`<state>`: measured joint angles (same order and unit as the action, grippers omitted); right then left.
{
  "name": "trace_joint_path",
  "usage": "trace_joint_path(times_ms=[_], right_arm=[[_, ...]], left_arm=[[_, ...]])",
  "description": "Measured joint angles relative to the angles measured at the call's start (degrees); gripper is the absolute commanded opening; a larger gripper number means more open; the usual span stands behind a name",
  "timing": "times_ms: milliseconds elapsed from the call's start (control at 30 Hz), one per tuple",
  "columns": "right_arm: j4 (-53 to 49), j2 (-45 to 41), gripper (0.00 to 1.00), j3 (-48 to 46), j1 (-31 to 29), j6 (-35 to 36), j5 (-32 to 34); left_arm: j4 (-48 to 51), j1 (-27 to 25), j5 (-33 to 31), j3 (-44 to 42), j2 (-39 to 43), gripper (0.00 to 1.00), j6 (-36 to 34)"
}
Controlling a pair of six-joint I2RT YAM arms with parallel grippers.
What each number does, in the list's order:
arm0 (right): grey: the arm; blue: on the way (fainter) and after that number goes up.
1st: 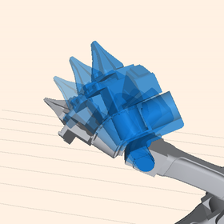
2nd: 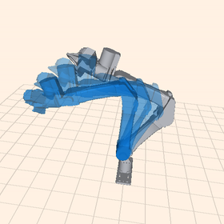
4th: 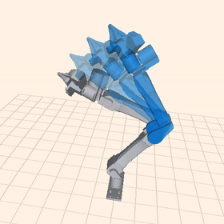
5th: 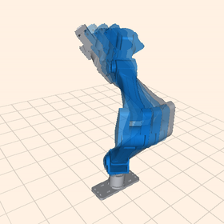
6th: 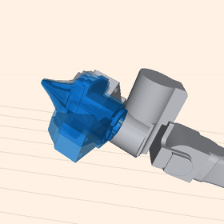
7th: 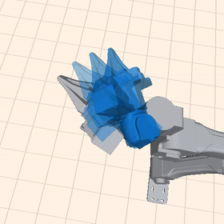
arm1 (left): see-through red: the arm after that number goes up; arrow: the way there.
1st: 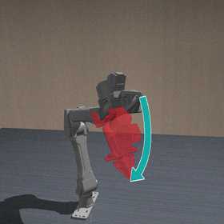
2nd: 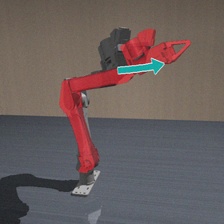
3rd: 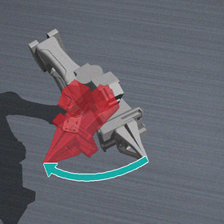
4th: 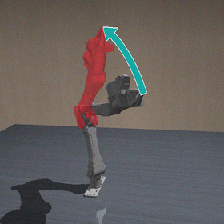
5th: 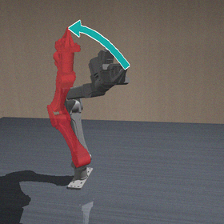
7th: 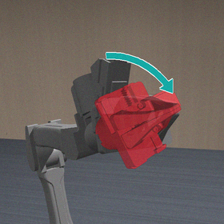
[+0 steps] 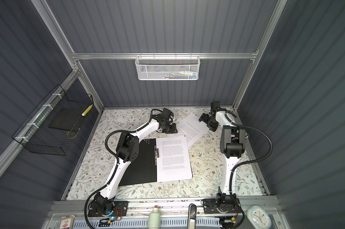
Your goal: Put the files into the folder
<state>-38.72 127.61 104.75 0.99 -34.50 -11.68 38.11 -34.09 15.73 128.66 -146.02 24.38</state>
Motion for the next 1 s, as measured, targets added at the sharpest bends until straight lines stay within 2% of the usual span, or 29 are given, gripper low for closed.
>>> trace_joint_path(times_ms=[333,800,1000], right_arm=[[-0.35,5.03,0.99,5.97,0.83,-4.09,2.36],[1.84,7.39,0.99,6.78,1.38,-9.86,-3.76],[6.6,5.73,0.99,2.6,0.76,-10.64,-8.48]], left_arm=[[0.39,0.0,0.26,-0.17,-0.28,0.27,-0.46],[-0.26,0.04,1.51,-0.9,-0.15,0.27,-1.44],[-0.2,0.04,1.73,-0.85,-0.15,0.27,-1.53]])
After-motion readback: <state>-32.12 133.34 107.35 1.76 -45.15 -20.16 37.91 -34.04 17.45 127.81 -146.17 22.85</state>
